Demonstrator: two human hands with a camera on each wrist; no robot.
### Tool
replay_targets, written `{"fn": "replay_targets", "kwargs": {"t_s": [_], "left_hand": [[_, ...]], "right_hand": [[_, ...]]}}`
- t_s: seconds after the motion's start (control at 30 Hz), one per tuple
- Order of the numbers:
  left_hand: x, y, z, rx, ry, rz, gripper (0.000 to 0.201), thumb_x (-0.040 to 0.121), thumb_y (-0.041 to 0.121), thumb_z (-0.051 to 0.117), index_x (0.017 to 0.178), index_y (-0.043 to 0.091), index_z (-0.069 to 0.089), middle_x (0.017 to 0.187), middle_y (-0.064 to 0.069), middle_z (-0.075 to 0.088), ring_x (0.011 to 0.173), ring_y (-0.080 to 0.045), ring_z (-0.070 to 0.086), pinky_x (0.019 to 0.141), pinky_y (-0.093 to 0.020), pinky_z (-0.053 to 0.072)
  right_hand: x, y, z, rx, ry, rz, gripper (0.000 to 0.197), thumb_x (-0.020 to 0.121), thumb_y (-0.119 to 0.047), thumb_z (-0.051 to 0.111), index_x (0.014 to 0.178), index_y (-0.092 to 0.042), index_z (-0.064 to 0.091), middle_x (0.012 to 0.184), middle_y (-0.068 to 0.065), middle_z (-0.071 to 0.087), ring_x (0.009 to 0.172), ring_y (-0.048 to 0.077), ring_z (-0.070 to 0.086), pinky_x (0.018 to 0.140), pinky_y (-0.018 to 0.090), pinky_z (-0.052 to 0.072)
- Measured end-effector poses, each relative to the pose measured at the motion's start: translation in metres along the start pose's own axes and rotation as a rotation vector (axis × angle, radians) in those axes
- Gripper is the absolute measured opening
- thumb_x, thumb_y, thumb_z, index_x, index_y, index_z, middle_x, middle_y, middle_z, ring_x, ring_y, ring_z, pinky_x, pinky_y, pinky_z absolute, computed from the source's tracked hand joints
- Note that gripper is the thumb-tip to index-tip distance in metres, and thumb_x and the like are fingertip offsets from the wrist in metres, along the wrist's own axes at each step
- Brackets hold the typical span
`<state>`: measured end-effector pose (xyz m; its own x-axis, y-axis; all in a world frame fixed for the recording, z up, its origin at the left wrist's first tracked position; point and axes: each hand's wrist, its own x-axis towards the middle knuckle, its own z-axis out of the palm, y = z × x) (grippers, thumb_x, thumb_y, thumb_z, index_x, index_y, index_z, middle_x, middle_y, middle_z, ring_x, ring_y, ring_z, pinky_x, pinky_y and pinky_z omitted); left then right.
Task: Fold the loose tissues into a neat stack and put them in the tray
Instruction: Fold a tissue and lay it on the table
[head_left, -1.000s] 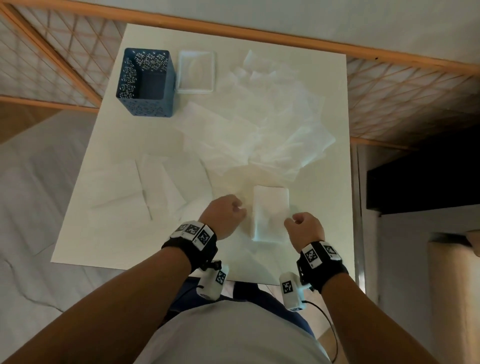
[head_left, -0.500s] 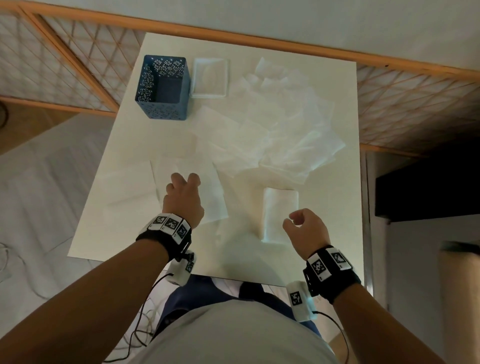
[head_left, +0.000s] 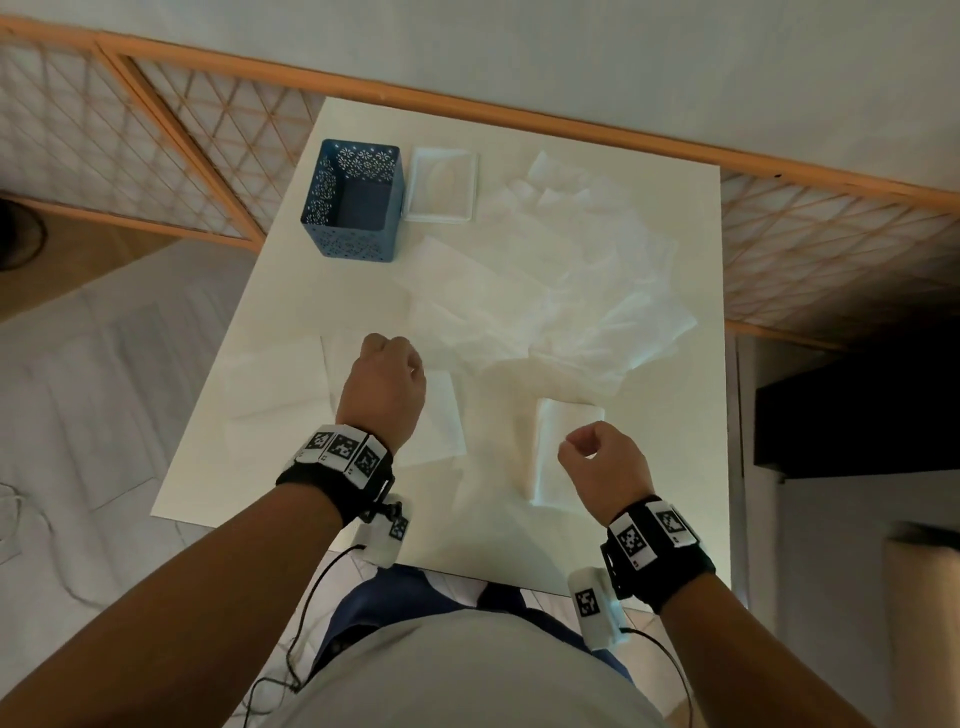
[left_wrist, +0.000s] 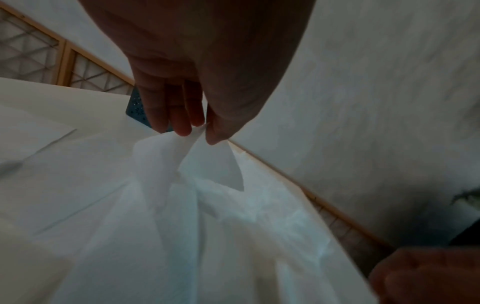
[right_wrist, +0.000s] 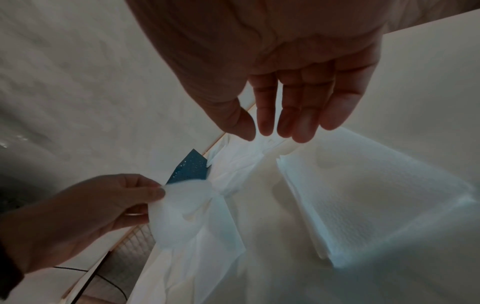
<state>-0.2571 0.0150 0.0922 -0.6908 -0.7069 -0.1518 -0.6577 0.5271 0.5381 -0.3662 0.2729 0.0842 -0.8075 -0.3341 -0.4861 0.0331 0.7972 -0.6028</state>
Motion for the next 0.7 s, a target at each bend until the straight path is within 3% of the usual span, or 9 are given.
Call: {"fn": "replay_targets", "kwargs": {"t_s": [0.13, 0.17, 0.27, 0.4, 0.57, 0.7], "left_hand": [[0.005, 0.027, -0.028, -0.270, 0.096, -0.033, 0.002, 0.100, 0.021, 0.065, 0.098, 0.022, 0.064, 0.109, 0.003, 0.061, 0.082, -0.011, 0.064, 0.076, -0.017, 0.048], [0.005, 0.035, -0.034, -0.359, 0.106, -0.053, 0.003, 0.099, 0.022, 0.066, 0.097, 0.022, 0.064, 0.106, 0.004, 0.064, 0.083, -0.010, 0.065, 0.077, -0.017, 0.050], [0.005, 0.058, -0.050, -0.724, 0.103, -0.160, 0.005, 0.098, 0.020, 0.069, 0.095, 0.016, 0.068, 0.100, -0.002, 0.073, 0.085, -0.019, 0.073, 0.088, -0.038, 0.062], [-0.004, 0.084, -0.066, -1.191, -0.043, -0.278, 0.007, 0.101, 0.012, 0.067, 0.101, 0.005, 0.065, 0.108, -0.021, 0.074, 0.096, -0.024, 0.075, 0.087, -0.034, 0.062], [-0.018, 0.102, -0.071, -1.600, -0.248, -0.332, 0.006, 0.105, 0.009, 0.059, 0.100, 0.008, 0.062, 0.094, -0.007, 0.076, 0.087, -0.017, 0.076, 0.079, -0.028, 0.063], [-0.029, 0.107, -0.070, -1.768, -0.367, -0.337, 0.011, 0.106, 0.012, 0.056, 0.110, 0.004, 0.062, 0.104, -0.009, 0.078, 0.095, -0.016, 0.077, 0.079, -0.027, 0.063]], "right_hand": [[0.004, -0.019, -0.004, 0.017, 0.002, -0.047, 0.006, 0.094, -0.028, 0.068, 0.097, -0.023, 0.068, 0.095, -0.014, 0.069, 0.088, 0.002, 0.061, 0.068, 0.010, 0.038], [0.005, -0.024, -0.006, 0.030, 0.001, -0.061, 0.005, 0.093, -0.028, 0.068, 0.096, -0.023, 0.068, 0.093, -0.014, 0.069, 0.087, 0.002, 0.062, 0.069, 0.011, 0.039], [0.006, -0.043, -0.010, 0.146, -0.039, -0.084, 0.015, 0.094, -0.035, 0.069, 0.093, -0.021, 0.072, 0.089, -0.009, 0.073, 0.086, 0.012, 0.069, 0.072, 0.023, 0.047], [0.001, -0.077, -0.019, 0.497, -0.234, 0.030, 0.048, 0.097, -0.059, 0.060, 0.103, -0.014, 0.076, 0.099, 0.005, 0.079, 0.082, 0.018, 0.074, 0.082, 0.036, 0.054], [0.000, -0.109, -0.033, 0.858, -0.510, 0.174, 0.085, 0.089, -0.081, 0.050, 0.129, -0.008, 0.066, 0.113, 0.012, 0.077, 0.106, 0.031, 0.075, 0.100, 0.046, 0.055], [-0.001, -0.117, -0.042, 0.984, -0.667, 0.174, 0.092, 0.089, -0.077, 0.054, 0.139, -0.001, 0.059, 0.123, 0.020, 0.072, 0.112, 0.038, 0.068, 0.111, 0.052, 0.047]]}}
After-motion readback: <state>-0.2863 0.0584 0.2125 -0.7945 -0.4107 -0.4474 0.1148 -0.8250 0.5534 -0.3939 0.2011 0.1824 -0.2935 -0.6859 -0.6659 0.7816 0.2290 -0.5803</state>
